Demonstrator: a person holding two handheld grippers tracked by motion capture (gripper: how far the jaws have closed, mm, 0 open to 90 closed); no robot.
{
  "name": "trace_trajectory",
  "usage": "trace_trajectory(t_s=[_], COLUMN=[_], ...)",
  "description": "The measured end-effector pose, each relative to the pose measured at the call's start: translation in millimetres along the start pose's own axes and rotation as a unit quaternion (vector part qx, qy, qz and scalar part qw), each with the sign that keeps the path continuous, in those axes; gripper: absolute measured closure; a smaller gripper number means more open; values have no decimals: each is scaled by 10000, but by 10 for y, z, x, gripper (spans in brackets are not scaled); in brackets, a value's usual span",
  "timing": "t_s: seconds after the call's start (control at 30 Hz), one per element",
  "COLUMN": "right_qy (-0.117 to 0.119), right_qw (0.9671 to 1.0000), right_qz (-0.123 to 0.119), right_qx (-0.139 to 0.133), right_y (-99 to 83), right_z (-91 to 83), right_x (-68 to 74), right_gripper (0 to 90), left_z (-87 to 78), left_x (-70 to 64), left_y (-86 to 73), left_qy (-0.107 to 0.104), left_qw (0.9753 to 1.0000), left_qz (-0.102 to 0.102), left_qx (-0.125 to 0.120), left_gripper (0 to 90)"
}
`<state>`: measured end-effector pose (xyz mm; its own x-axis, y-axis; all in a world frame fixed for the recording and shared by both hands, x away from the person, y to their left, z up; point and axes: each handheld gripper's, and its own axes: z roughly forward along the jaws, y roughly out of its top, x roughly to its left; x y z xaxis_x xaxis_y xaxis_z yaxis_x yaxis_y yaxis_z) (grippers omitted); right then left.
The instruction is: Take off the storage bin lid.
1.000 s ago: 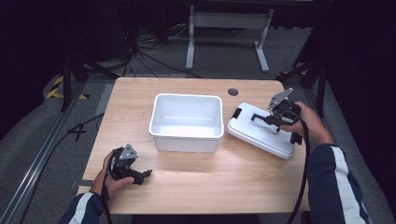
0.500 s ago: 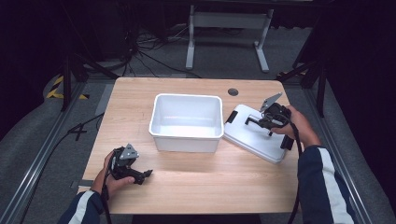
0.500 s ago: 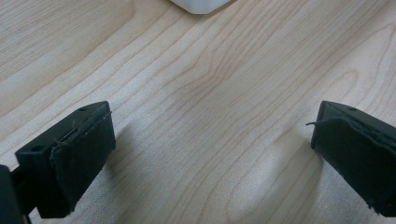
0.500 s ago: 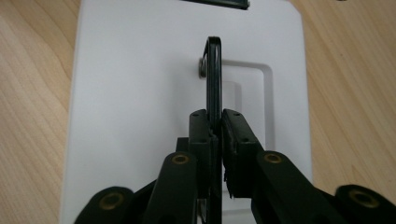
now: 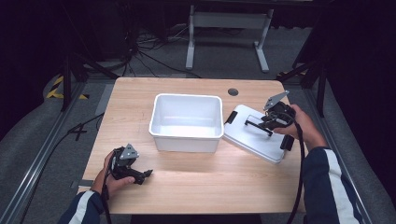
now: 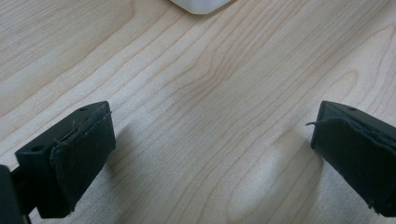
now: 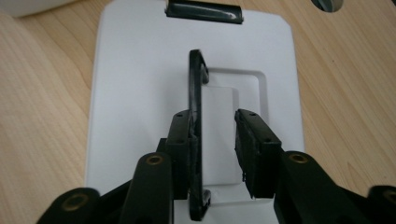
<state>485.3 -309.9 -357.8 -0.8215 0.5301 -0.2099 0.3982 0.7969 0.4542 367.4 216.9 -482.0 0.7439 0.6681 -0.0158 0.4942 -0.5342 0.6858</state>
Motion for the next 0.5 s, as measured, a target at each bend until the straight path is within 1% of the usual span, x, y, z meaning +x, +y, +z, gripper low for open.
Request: trace_trajectory(t_s=[0.03,0.07,0.17,0.27,0.33,0.37,0.4,0.5], right_qy=[-40,-40,-159,-232,-255,-255,-355,-325], right_qw=[10000,10000,9999,9996,9995,9995,9992,9991], right_qz=[1,1,-44,-34,-29,-29,57,95], right_qx=[-31,-31,-31,-167,-188,-188,-195,-266], right_y=[6,6,30,34,24,24,11,-13], right_z=[-43,-43,-160,-250,-302,-302,-332,-370], right_x=[5,5,31,56,83,83,97,107], right_gripper=[662,662,625,584,553,553,538,532], left_z=[0,0,0,0,0,0,0,0], left_x=[0,0,0,0,1,1,1,1], left_y=[0,0,0,-1,-1,-1,-1,-1], left_qy=[-1,-1,-1,0,-2,-2,-1,-2], left_qw=[10000,10000,10000,10000,10000,10000,10000,10000], left_qz=[-2,-2,1,1,15,15,17,14], left_qx=[0,0,0,-3,1,1,0,-1], left_gripper=[2,2,2,2,3,3,3,3])
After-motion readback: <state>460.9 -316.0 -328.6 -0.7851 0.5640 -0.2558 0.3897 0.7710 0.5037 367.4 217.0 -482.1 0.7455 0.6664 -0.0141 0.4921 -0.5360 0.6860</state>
